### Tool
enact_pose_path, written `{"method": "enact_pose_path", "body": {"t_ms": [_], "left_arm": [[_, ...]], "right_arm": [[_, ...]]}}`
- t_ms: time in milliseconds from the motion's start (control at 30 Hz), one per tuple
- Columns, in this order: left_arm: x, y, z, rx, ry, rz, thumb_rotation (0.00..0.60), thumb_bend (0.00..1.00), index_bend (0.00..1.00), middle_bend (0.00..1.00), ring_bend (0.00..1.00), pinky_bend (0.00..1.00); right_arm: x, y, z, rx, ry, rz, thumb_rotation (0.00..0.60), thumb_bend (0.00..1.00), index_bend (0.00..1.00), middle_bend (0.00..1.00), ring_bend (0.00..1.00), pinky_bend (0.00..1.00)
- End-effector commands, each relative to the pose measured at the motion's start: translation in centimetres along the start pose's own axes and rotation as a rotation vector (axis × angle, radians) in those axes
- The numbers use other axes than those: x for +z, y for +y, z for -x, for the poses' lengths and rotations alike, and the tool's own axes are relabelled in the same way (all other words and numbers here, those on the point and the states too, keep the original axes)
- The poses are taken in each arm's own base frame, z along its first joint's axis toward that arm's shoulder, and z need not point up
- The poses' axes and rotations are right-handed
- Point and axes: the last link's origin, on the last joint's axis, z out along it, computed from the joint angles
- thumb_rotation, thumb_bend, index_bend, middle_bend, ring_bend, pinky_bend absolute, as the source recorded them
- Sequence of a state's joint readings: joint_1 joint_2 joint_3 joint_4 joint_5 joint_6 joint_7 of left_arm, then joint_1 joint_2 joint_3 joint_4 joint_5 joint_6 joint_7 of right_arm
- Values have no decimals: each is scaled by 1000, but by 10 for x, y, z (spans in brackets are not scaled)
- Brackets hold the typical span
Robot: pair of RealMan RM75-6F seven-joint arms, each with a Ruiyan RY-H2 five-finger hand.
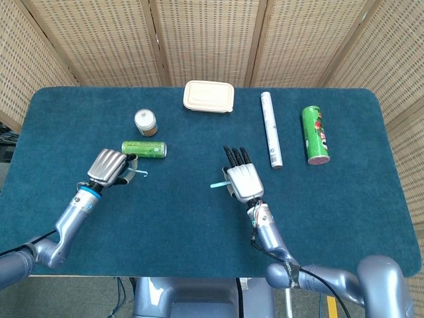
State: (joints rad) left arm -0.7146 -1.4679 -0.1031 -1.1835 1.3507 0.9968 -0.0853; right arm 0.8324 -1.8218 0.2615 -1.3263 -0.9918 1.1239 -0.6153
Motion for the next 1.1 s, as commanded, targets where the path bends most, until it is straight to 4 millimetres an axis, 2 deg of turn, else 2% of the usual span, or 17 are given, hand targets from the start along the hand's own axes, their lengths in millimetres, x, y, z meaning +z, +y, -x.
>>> {"method": "enact_pose_path", "body": {"t_ms": [33,67,133,167,200,267,367,500,600,633,700,767,833,900,933,1100], "left_arm": [[-9,-15,-3,11,-15,-20,600,29,339,459,466,709],[-11,-16,-4,15,-18,-23,600,4,270,324,369,624],[-14,-17,-7,5,-26,-29,600,0,178,157,241,487],[-18,-18,-11,-5,-23,-29,600,0,148,96,190,433],[-23,-18,-16,-3,-16,-26,600,0,131,58,153,397],[-28,-19,-24,0,3,-24,600,0,103,4,69,318],[-35,-21,-33,0,33,-23,600,0,81,0,3,242],[-53,-26,-50,-4,102,-31,600,0,52,0,0,169],[-67,-30,-57,-11,129,-38,600,0,35,0,0,104],[-75,-33,-61,-15,152,-50,600,0,25,0,0,71],[-100,-39,-64,-57,184,-84,600,0,7,0,0,22],[-131,-44,-57,-140,198,-135,600,0,0,0,0,0],[-152,-46,-51,-184,212,-158,600,0,0,0,0,0],[-167,-48,-44,-219,221,-188,600,0,0,0,0,0],[-176,-48,-38,-255,223,-204,600,0,0,0,0,0],[-193,-48,-29,-267,249,-196,600,0,0,0,0,0]], "right_arm": [[0,0,5,10,-10,-3,600,526,487,12,0,0],[0,1,5,14,-9,-3,600,359,354,5,0,0],[0,2,3,20,-4,-2,600,87,165,0,0,0],[-2,6,-2,18,8,7,600,17,101,0,0,0],[-5,7,-8,28,17,8,600,0,54,0,0,0],[-11,11,-18,56,37,10,600,0,28,0,0,0],[-19,16,-31,83,64,6,600,0,27,0,0,0],[-38,38,-57,96,147,-1,600,0,26,0,0,0],[-49,58,-67,77,194,-4,600,0,26,0,0,0],[-55,70,-71,63,217,-6,600,0,27,0,0,0],[-75,117,-80,13,296,22,600,0,35,0,0,0],[-102,170,-80,-2,324,78,600,0,39,0,0,0],[-126,203,-75,9,326,104,600,0,39,0,0,0],[-152,222,-69,21,313,151,600,0,39,0,0,0],[-172,232,-65,25,314,180,600,0,39,0,0,0],[-221,248,-50,84,312,237,600,0,39,0,0,0]]}}
